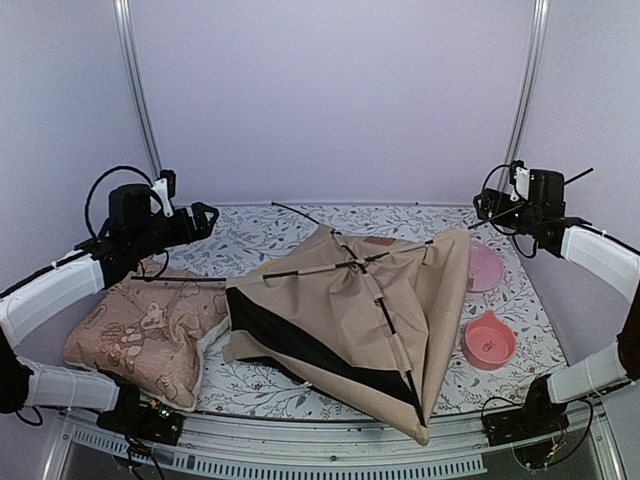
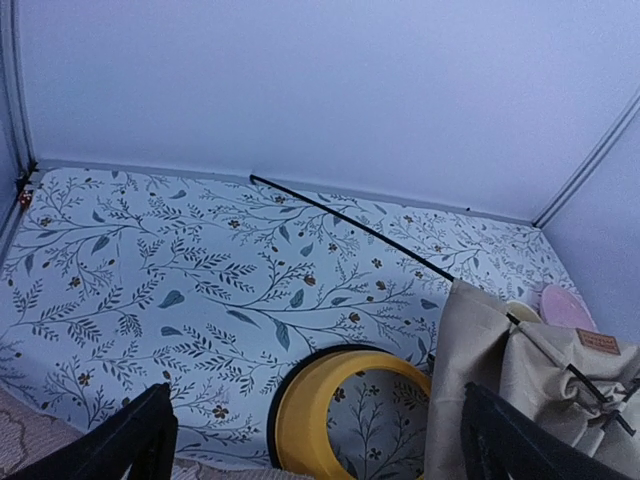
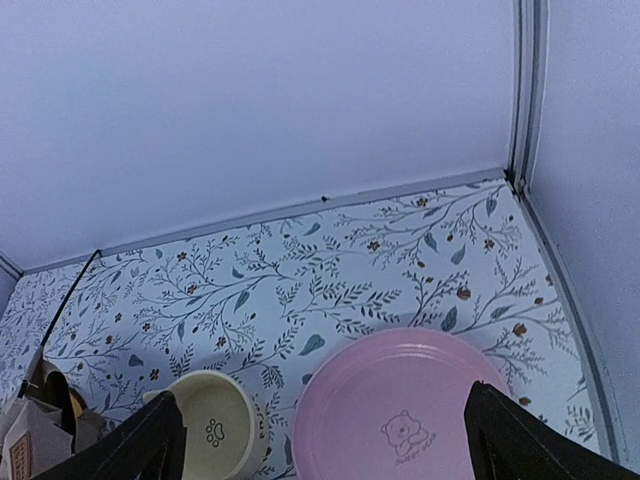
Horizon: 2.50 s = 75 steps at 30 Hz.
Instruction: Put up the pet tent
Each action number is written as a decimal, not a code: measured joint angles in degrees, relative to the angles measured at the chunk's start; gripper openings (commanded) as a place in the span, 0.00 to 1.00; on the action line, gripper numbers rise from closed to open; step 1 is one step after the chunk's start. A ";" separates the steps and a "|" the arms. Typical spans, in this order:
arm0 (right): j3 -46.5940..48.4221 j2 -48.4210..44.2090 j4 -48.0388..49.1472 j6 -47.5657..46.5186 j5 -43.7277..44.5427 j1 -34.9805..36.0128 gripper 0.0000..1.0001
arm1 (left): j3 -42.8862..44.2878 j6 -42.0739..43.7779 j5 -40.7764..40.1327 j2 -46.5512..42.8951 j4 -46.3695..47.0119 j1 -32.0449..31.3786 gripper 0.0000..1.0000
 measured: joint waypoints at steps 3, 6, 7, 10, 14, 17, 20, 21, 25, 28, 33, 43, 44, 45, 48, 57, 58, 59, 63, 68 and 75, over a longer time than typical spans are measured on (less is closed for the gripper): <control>0.35 -2.01 -7.76 5.18 -1.73 -0.33 0.99 | 0.15 -2.29 4.63 -0.83 -2.84 3.52 0.99; 1.01 -3.19 -12.79 7.93 -5.07 -1.22 0.99 | 1.77 -3.37 8.35 0.66 -6.29 4.13 0.99; 2.27 -3.10 -15.65 8.70 -5.42 -1.31 0.99 | 3.37 -3.54 9.57 1.81 -8.55 4.20 0.99; 5.62 -2.89 -21.53 9.44 -4.17 -1.31 0.99 | 7.98 -3.96 12.15 4.79 -12.57 5.31 0.99; 6.60 -3.13 -25.55 9.55 -0.76 -1.40 0.99 | 14.08 -5.20 15.21 7.80 -15.43 10.12 0.99; 6.84 -3.13 -28.02 9.16 -0.22 -3.08 0.99 | 16.41 -6.40 16.70 9.62 -15.85 14.88 0.99; 9.11 -2.25 -29.49 8.70 -0.85 -6.78 0.99 | 14.97 -8.22 19.19 10.88 -15.37 20.83 0.99; 10.32 -1.55 -29.81 8.44 -0.85 -7.87 0.99 | 13.94 -8.74 19.58 11.34 -15.28 23.04 0.99; 13.57 2.34 -29.44 7.45 -1.42 -11.52 0.99 | 10.75 -10.38 20.28 13.88 -15.10 29.94 0.99; 13.90 5.20 -29.55 7.30 -3.04 -14.53 0.99 | 10.21 -10.73 19.23 15.50 -15.21 32.63 0.99; 17.07 9.18 -29.77 7.34 -4.59 -19.02 0.99 | 12.24 -9.70 16.20 15.76 -15.76 34.16 0.98; 25.09 12.26 -29.14 7.21 -5.09 -19.26 0.99 | 23.52 1.75 15.67 15.78 -16.55 13.35 0.94; 25.68 12.59 -29.20 7.08 -4.76 -19.26 0.99 | 23.30 2.89 16.00 15.78 -16.76 9.79 0.94; 26.12 12.92 -29.16 6.97 -4.59 -19.26 0.99 | 22.91 3.87 16.50 15.80 -17.00 6.58 0.93; 27.10 13.73 -29.33 6.58 -4.26 -19.26 0.99 | 21.94 7.19 17.44 16.48 -18.23 -3.32 0.91; 27.63 14.12 -29.62 5.40 -4.04 -19.26 0.99 | 23.98 14.78 17.38 29.44 -22.08 -21.81 0.82; 27.63 14.12 -29.73 5.31 -4.04 -19.26 0.99 | 24.61 15.43 17.33 30.93 -22.67 -22.77 0.80; 27.63 14.12 -29.81 5.27 -4.04 -19.26 0.99 | 25.38 16.09 17.35 32.13 -23.41 -23.56 0.80; 27.63 14.12 -29.86 5.09 -4.07 -19.26 0.99 | 29.49 18.56 17.31 37.11 -25.75 -26.60 0.74; 27.63 14.12 -29.86 5.05 -4.13 -19.26 0.99 | 33.20 20.20 17.35 40.81 -27.23 -29.70 0.69; 27.63 14.05 -29.88 4.46 -4.13 -19.26 0.99 | 34.07 21.16 15.45 42.84 -28.52 -30.80 0.46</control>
